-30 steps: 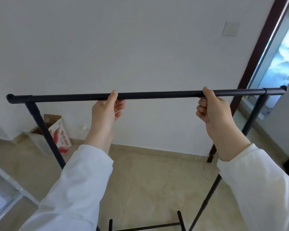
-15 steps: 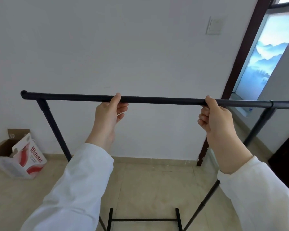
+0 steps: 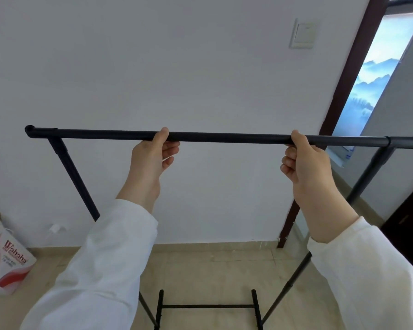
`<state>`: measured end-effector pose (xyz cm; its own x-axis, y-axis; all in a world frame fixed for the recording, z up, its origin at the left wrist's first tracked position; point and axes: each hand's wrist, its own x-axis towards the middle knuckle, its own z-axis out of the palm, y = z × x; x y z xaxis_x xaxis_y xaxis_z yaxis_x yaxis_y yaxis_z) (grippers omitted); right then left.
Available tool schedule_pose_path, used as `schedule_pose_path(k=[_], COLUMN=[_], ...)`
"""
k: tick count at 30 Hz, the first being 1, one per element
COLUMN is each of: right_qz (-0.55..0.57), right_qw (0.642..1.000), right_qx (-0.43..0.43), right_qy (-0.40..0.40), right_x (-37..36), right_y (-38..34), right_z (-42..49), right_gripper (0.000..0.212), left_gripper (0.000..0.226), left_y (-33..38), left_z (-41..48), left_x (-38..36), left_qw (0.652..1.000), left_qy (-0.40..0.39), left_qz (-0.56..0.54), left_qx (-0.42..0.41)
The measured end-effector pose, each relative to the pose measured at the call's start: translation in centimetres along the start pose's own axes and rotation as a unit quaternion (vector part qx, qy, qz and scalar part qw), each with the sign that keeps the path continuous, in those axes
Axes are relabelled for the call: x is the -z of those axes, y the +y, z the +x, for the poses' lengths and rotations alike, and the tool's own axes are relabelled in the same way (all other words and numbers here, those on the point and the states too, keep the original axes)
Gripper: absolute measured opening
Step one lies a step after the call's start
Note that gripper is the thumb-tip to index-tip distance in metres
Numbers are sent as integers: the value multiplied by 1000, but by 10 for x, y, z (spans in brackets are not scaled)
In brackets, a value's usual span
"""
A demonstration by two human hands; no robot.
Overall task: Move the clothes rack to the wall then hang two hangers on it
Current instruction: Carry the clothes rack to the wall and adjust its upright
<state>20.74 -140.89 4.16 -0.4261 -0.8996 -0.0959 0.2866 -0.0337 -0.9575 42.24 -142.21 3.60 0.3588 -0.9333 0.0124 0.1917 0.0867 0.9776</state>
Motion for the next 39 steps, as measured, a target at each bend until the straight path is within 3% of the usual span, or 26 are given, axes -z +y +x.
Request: schedule_pose_path(k=[15,39], right_qz=[12,8], right_qw=[996,994], right_qx=[14,16], right_qy=[88,108], right_x=[-94,-166], right_y=[29,44], right_z=[95,129], right_gripper=[23,22], left_gripper=[18,17], left_y=[-15,-15], left_z=[166,262], left_x=[-14,1], left_qw=[996,992], left_qy=[-79,-112], left_qz=[1,3], left_qx=[45,61])
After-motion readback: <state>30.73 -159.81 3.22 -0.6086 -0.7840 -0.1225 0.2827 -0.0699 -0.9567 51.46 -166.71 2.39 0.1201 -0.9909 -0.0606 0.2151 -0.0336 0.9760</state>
